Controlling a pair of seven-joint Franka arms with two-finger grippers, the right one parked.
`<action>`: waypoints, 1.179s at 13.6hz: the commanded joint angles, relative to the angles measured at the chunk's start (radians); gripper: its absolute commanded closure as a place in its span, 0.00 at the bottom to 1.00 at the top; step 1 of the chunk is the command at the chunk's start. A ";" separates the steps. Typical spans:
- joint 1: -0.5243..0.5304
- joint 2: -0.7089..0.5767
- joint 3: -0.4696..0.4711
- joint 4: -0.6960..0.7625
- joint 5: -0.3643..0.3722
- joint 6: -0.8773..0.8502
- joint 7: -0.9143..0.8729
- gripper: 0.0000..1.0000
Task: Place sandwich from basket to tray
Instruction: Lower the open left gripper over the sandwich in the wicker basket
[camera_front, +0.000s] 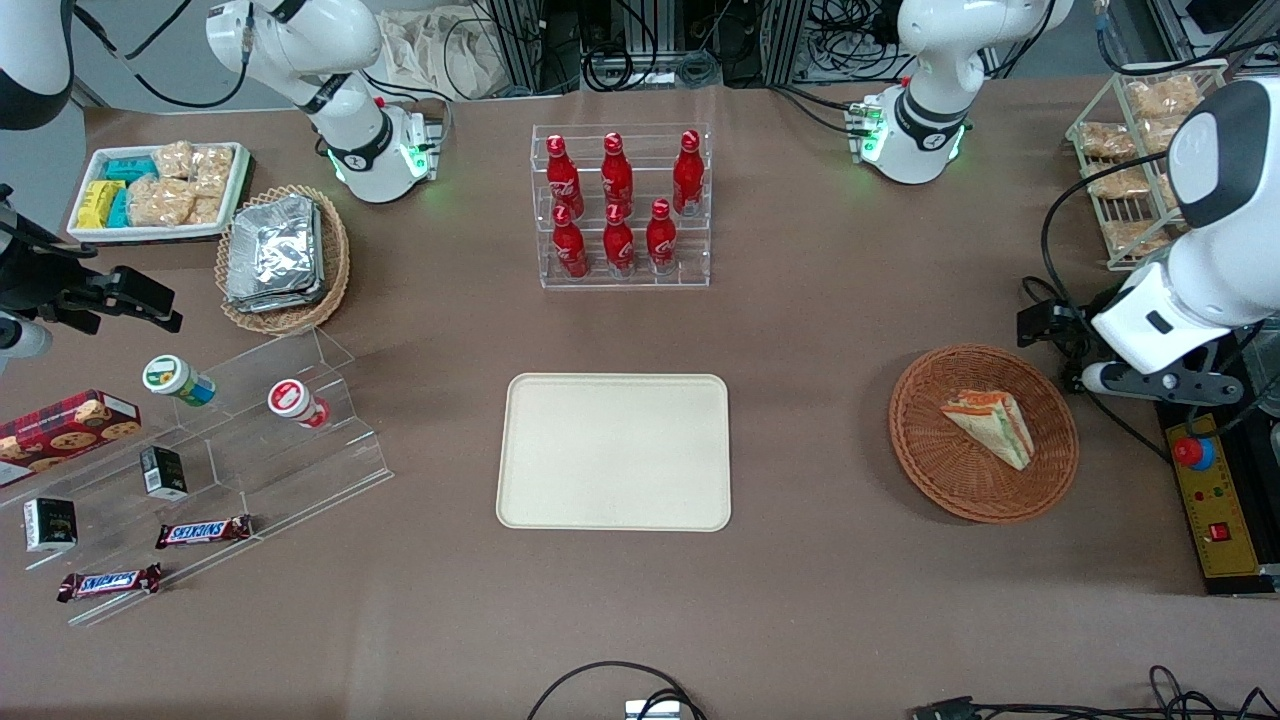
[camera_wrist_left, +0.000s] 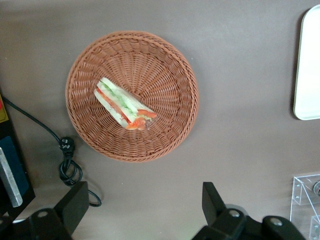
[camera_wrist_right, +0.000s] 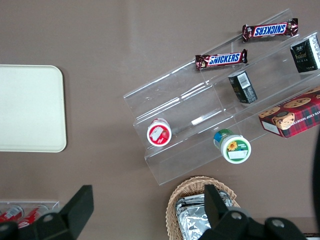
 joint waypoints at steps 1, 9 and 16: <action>0.009 0.000 -0.001 0.015 0.003 -0.012 0.014 0.00; 0.006 0.083 -0.004 -0.065 0.047 0.098 -0.613 0.00; 0.009 0.067 0.035 -0.403 0.052 0.542 -0.949 0.00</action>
